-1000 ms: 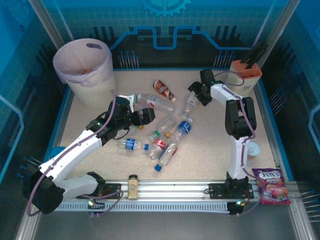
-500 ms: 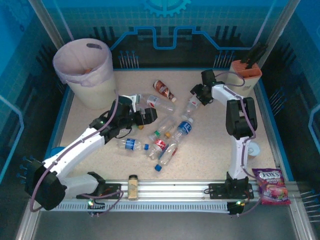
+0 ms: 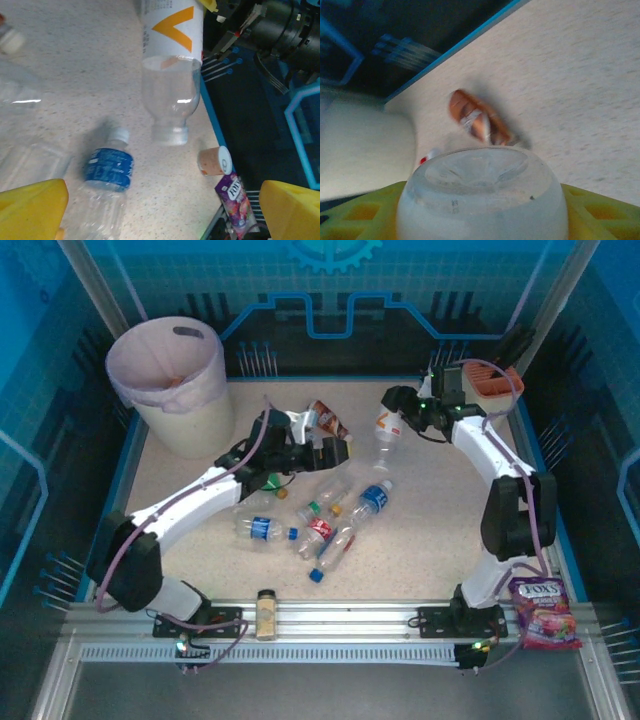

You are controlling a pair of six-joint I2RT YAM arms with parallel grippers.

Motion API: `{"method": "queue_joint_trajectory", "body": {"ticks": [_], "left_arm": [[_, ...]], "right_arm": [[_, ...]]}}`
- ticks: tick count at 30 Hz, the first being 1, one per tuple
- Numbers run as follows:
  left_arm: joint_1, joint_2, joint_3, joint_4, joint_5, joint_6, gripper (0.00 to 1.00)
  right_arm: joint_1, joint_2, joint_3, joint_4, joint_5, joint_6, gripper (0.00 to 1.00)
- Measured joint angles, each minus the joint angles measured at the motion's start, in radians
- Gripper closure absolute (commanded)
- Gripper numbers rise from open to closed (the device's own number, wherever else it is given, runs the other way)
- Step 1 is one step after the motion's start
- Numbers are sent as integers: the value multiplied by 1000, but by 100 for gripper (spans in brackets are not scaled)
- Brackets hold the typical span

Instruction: Put the plastic bottles in the bin

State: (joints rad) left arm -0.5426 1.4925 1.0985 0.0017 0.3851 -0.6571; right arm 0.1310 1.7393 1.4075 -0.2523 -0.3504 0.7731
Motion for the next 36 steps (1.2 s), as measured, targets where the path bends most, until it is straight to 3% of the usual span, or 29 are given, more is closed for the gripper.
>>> {"method": "queue_joint_trajectory", "body": {"ticks": [9,20,33,36], "left_arm": [[-64,154,118,94,42,-52,1],[-69,187,150,71,-6,-66,1],[-74,190,177,-65,-138,32,1],[-74,195,179,-65,-138,31,5]], "right_arm": [[97,-32,-129,141,-175,61,50],[97,-37,-174,229,-161,107,48],[129,-86,-179,239,-202,129,49],[137,-86,-179,239,-208,138,49]]}}
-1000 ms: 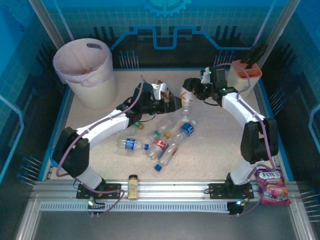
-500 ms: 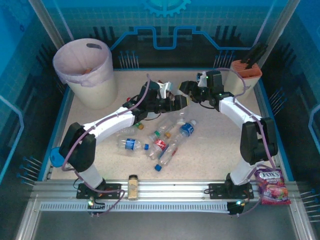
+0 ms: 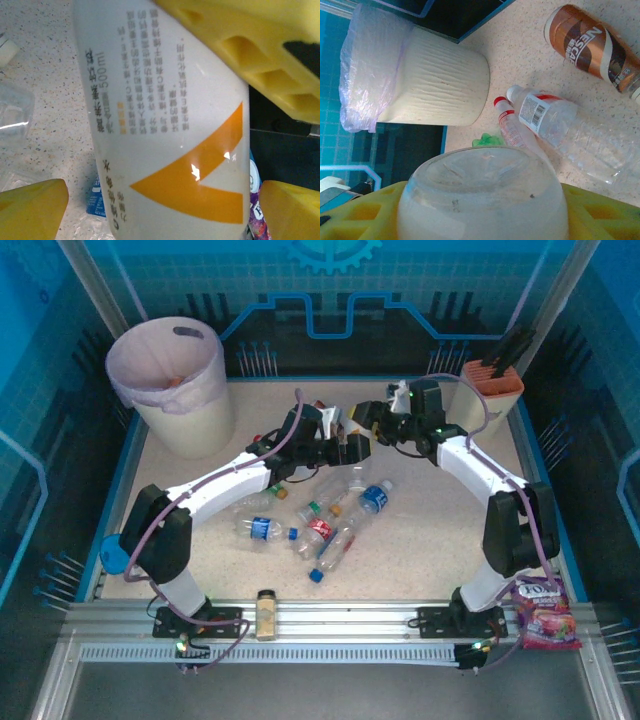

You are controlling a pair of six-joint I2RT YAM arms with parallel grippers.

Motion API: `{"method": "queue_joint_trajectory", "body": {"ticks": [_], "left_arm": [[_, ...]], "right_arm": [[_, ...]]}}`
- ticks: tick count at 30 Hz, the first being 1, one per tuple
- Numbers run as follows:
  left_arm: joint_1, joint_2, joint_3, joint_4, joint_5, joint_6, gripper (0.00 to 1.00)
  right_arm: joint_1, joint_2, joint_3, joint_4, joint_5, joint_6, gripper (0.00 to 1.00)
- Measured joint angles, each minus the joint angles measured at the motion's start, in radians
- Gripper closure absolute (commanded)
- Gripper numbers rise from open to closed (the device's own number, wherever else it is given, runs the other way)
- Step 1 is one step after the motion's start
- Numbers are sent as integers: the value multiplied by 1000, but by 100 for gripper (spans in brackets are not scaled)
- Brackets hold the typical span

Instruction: Put the plastic bottles in the bin

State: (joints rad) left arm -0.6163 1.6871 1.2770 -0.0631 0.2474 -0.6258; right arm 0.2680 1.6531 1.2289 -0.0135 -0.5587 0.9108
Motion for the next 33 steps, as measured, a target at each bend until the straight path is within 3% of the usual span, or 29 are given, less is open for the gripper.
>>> {"method": "queue_joint_trajectory", "body": {"ticks": [5,7,12,15,27,33], "left_arm": [[0,26,12,10,16,-7,27],[-1,29,14,18,22,-5,30],[5,29,14,24,34,-9,36],[11,30,14,23,38,-8,38],[67,34,45,-45,25,20,42],[124,34,263,-279,-35,178,60]], "right_arm": [[15,0,1,4,0,14,49],[15,2,1,6,1,18,48],[15,2,1,15,8,32,23],[14,2,4,15,1,51,15],[-106,-117,6,-95,-3,23,0],[-151,-222,-18,-277,34,-141,0]]}}
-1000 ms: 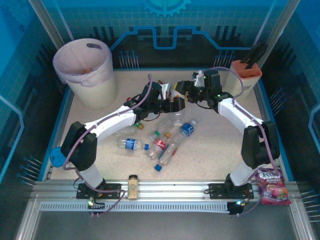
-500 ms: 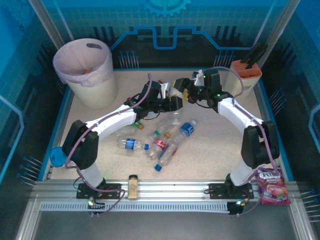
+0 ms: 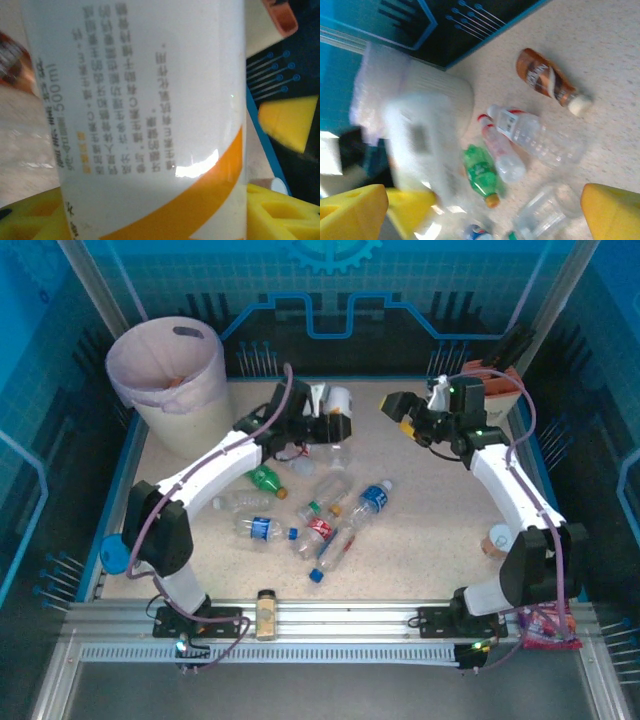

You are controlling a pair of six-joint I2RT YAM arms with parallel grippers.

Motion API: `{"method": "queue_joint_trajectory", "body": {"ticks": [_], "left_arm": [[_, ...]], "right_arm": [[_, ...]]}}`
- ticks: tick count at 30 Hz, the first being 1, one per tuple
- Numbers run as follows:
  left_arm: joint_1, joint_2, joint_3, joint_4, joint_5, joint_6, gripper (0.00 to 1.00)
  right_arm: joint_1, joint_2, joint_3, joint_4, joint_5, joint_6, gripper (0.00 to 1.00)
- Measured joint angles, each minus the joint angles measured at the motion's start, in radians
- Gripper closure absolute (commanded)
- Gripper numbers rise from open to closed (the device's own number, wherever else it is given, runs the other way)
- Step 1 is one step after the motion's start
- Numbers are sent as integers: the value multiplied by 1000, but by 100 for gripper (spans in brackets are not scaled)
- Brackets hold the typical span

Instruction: Put the plastic bottles in the bin

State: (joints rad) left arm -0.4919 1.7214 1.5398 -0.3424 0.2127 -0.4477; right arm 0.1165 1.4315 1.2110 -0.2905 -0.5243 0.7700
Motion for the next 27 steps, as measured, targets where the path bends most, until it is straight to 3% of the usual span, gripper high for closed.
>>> {"method": "queue_joint_trajectory", "body": {"ticks": [11,15,22,27], "left_arm": [[281,0,412,-242,-105,223,83],[379,0,455,-239,-127,237,99],[580,30,496,-194,-195,175,100],[688,154,624,-195,-251,147,100]], "right_arm": [[0,-47,-158,-235,56,-188,0],[1,-70,-194,-253,57,-196,0],[1,-104,-231,-257,57,-201,0],[2,-116,-253,-263,57,-204,0]]}}
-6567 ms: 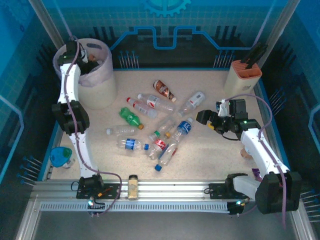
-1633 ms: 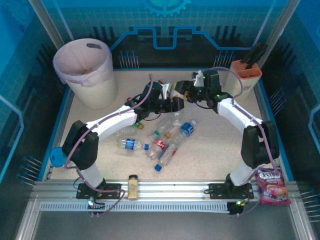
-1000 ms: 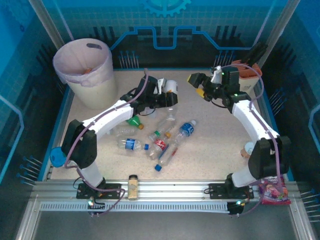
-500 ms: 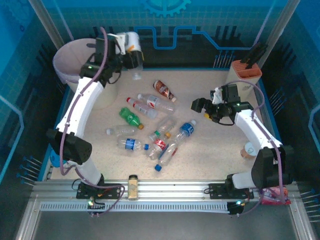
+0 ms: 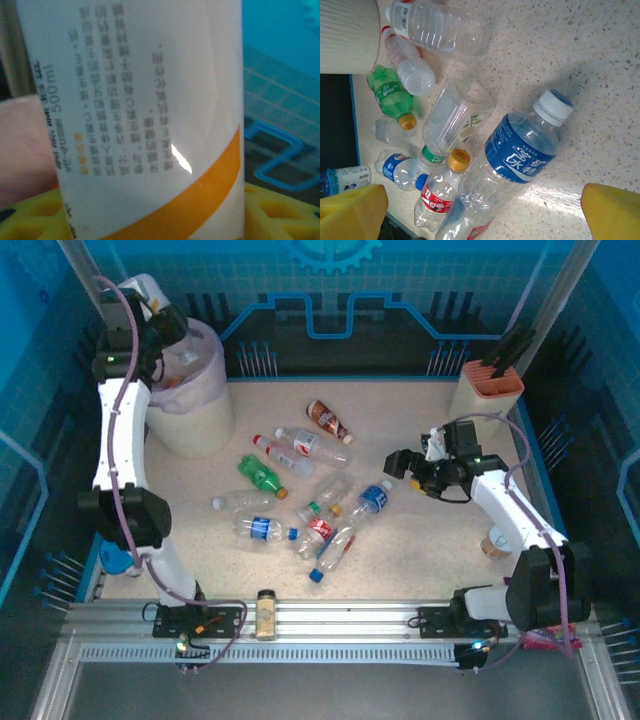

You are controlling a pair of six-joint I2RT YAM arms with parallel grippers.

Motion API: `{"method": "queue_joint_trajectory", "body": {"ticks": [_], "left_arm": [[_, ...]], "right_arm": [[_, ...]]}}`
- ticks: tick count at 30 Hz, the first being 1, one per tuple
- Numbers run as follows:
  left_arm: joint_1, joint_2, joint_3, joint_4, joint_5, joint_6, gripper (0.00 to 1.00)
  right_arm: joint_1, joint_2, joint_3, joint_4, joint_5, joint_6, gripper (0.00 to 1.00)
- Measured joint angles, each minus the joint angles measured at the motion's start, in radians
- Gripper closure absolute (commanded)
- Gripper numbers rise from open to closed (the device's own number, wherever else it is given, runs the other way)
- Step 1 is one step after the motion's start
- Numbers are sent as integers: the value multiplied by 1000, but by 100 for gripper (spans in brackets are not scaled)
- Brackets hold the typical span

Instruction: Put the plastic bottles in the bin

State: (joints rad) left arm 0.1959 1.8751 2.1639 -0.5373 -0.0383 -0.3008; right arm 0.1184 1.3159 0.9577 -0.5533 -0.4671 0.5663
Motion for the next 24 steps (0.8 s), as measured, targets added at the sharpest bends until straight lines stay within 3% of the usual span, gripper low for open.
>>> {"method": "queue_joint_trajectory", "body": {"ticks": [9,22,24], "left_arm": [[26,343,409,-196,-26,62,100],[26,417,266,-291,-24,128,100],[26,436,260,-295,-21,128,91]], "right_arm": [[0,-38,-32,-10,15,-3,0],[14,-62,-61,-15,24,-2,0],[18,-71,-64,-12,33,0,0]]}}
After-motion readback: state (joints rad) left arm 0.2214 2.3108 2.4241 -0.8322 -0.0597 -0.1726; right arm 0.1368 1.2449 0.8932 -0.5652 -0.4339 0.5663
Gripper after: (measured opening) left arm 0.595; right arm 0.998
